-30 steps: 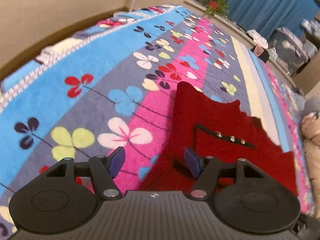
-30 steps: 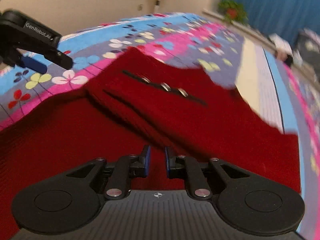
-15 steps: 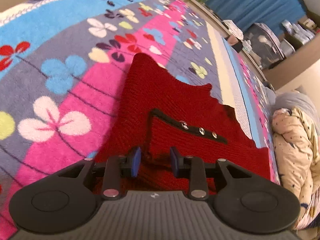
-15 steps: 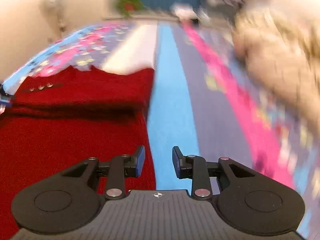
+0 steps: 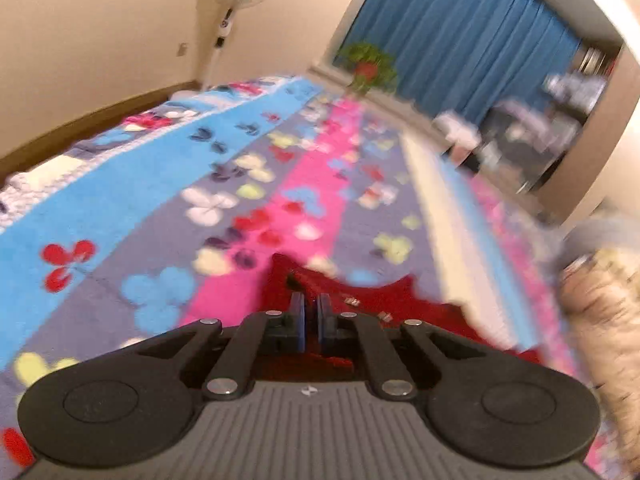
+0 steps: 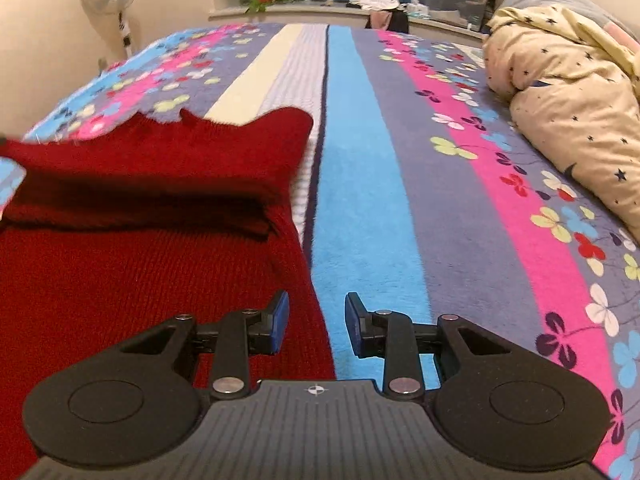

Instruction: Fold small clothes

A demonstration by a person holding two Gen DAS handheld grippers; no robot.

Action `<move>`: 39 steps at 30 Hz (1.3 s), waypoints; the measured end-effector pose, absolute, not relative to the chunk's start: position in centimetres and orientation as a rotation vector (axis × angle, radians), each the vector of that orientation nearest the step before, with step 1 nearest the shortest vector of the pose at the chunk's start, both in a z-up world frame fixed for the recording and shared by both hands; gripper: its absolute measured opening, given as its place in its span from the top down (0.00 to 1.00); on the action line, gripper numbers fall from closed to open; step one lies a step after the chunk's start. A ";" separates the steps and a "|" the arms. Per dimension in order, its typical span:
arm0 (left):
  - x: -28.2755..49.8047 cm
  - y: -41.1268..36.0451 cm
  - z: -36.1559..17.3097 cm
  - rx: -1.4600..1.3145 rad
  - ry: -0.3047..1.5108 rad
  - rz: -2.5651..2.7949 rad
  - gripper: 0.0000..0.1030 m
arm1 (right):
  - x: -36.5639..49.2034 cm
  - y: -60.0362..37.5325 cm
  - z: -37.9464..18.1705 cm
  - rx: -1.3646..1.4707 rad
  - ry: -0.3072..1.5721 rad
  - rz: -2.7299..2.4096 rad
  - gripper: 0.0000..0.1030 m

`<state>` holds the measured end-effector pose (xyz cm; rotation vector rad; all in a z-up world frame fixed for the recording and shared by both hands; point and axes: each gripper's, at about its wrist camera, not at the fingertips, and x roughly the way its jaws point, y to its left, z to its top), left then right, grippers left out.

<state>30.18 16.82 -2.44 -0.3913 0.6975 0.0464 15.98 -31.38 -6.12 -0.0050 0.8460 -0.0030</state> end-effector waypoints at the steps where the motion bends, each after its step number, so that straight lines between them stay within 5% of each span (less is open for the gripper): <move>1: 30.9 16.7 -3.6 -0.388 0.795 0.030 0.91 | 16.2 -31.0 -6.4 -0.021 0.866 -0.004 0.65; 5: 30.9 16.6 -3.8 -0.359 0.811 0.113 0.91 | 17.0 -30.5 -9.2 -0.116 1.034 -0.055 0.56; 10: 31.6 15.1 -4.4 -0.327 0.828 -0.014 0.87 | 17.0 -30.7 -9.2 -0.090 1.031 -0.079 0.54; 12: 32.6 14.0 -7.2 -0.275 0.961 -0.033 0.88 | 17.0 -30.9 -9.2 -0.076 1.032 -0.072 0.64; 14: 32.5 13.6 -7.3 -0.246 0.936 -0.032 0.88 | 16.9 -30.9 -9.3 -0.043 1.034 -0.034 0.85; 19: 31.0 13.5 -5.5 -0.221 0.864 -0.040 0.79 | 16.2 -29.7 -9.2 -0.135 1.019 -0.015 0.86; 23: 29.2 12.5 -7.3 -0.055 0.815 -0.084 0.78 | 15.9 -30.1 -8.9 -0.102 1.015 -0.029 0.84; 31: 22.1 9.8 -1.7 0.140 0.650 -0.162 0.71 | 12.4 -30.9 -6.5 -0.096 0.934 -0.052 0.67; 39: 13.3 11.2 -0.7 0.137 0.744 -0.184 0.68 | 8.3 -33.3 -3.7 -0.038 0.833 -0.063 0.61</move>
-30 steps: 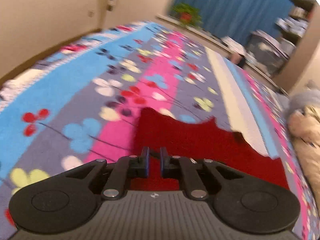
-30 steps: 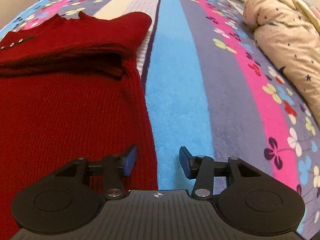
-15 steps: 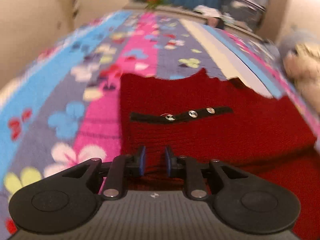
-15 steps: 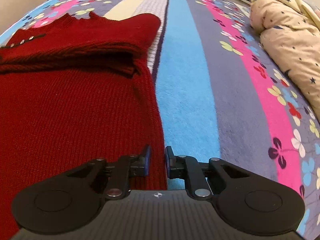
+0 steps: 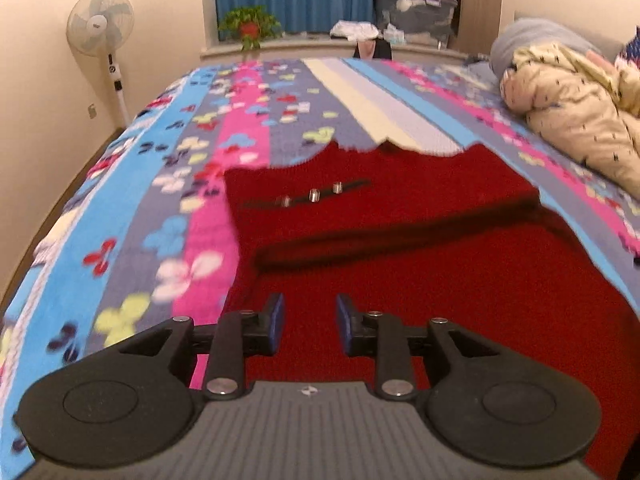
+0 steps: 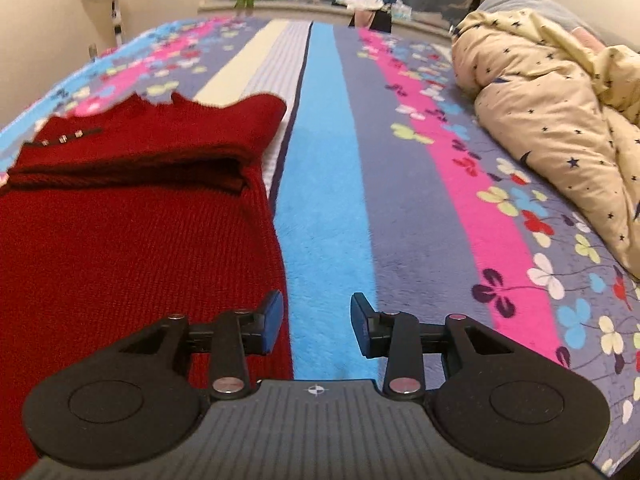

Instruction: Fold small clothes

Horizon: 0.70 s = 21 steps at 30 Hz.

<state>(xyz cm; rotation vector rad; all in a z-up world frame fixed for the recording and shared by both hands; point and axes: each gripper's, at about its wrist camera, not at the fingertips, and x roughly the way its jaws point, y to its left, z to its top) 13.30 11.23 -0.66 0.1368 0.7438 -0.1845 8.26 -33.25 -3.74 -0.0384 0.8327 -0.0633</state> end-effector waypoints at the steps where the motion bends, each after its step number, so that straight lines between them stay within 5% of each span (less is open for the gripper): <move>1: 12.3 11.7 -0.9 0.131 0.758 -0.180 0.67 | 7.7 -33.4 -3.6 -0.031 0.825 -0.063 0.59; 21: 5.8 19.6 -5.1 -0.210 1.101 0.001 0.58 | 2.1 -34.4 -5.5 0.056 0.931 -0.035 0.56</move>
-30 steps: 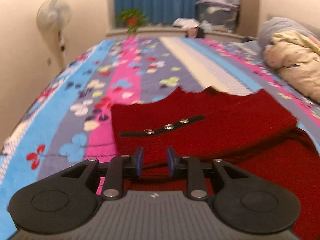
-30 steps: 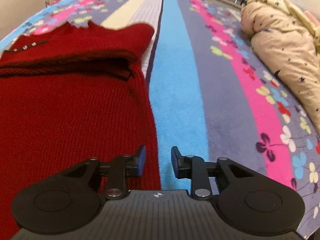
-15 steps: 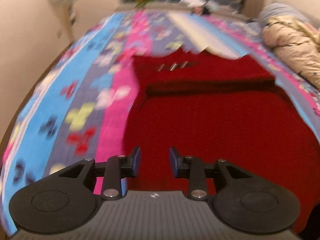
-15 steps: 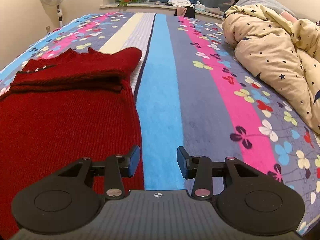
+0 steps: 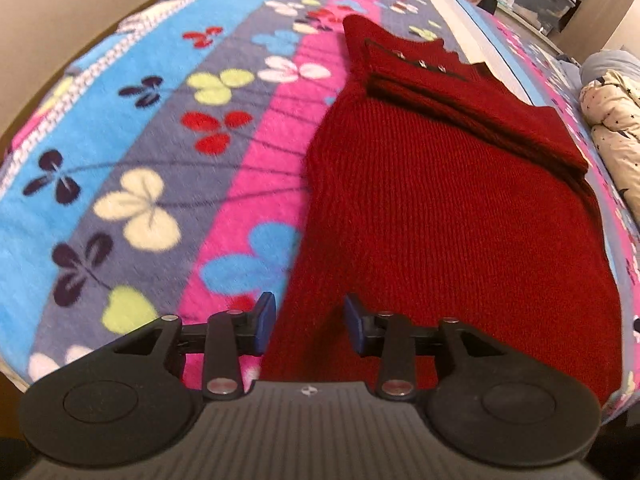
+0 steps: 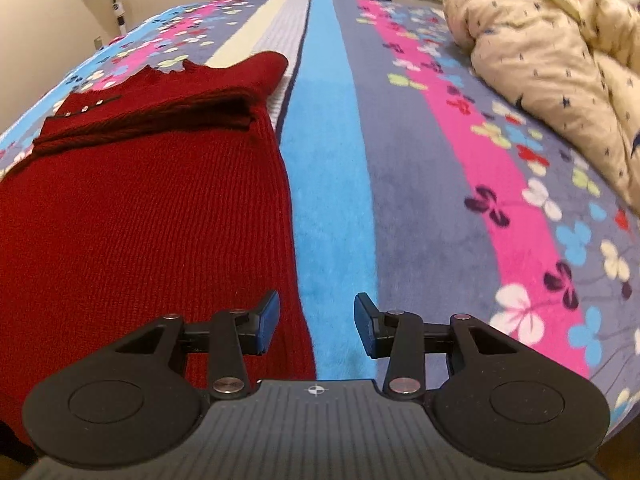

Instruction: Fold small clothes

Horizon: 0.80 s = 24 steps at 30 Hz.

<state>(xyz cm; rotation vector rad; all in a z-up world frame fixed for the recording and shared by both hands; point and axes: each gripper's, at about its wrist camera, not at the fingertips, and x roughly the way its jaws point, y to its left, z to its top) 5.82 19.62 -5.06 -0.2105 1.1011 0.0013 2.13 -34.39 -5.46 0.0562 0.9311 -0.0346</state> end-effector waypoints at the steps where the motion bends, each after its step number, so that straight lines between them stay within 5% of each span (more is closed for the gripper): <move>1: 5.7 19.7 -5.2 -0.213 1.107 0.001 0.58 | 2.2 -34.6 -5.7 0.076 0.948 -0.033 0.54; 24: 4.5 19.4 -7.4 -0.185 1.235 0.039 0.50 | 2.8 -33.1 -9.5 0.024 1.173 0.036 0.52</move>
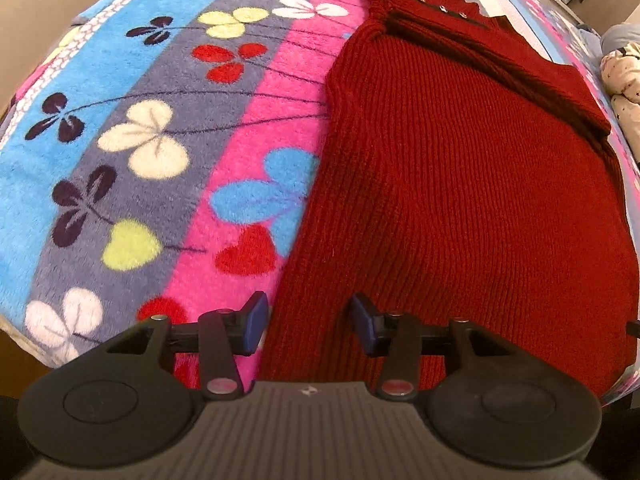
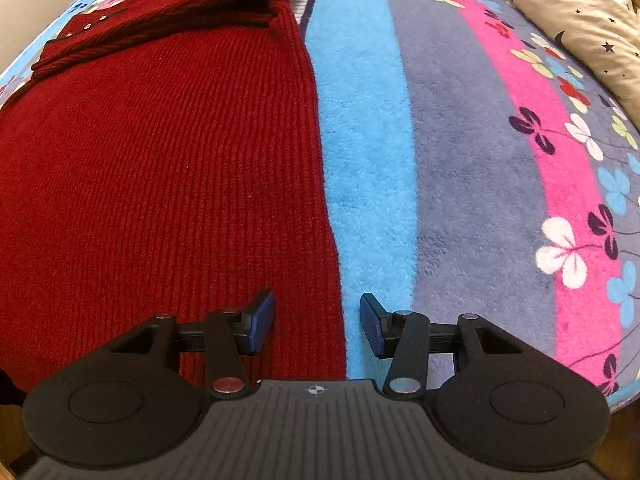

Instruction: Fold small clothes

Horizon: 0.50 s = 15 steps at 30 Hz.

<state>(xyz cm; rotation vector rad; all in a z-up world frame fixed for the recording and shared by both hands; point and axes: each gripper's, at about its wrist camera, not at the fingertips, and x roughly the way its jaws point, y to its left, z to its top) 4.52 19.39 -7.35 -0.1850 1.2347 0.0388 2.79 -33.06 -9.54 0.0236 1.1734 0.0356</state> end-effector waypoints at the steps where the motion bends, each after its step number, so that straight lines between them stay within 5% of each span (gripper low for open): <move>1: 4.4 19.3 -7.3 -0.182 1.234 0.040 0.50 | 2.7 -33.0 -9.5 0.021 1.173 0.038 0.52; 10: 4.3 18.9 -7.3 -0.160 1.230 0.038 0.50 | 2.6 -32.1 -9.5 -0.009 1.180 0.093 0.52; 15: 4.1 18.6 -7.0 -0.151 1.214 0.014 0.67 | 2.5 -32.0 -9.3 -0.008 1.173 0.109 0.68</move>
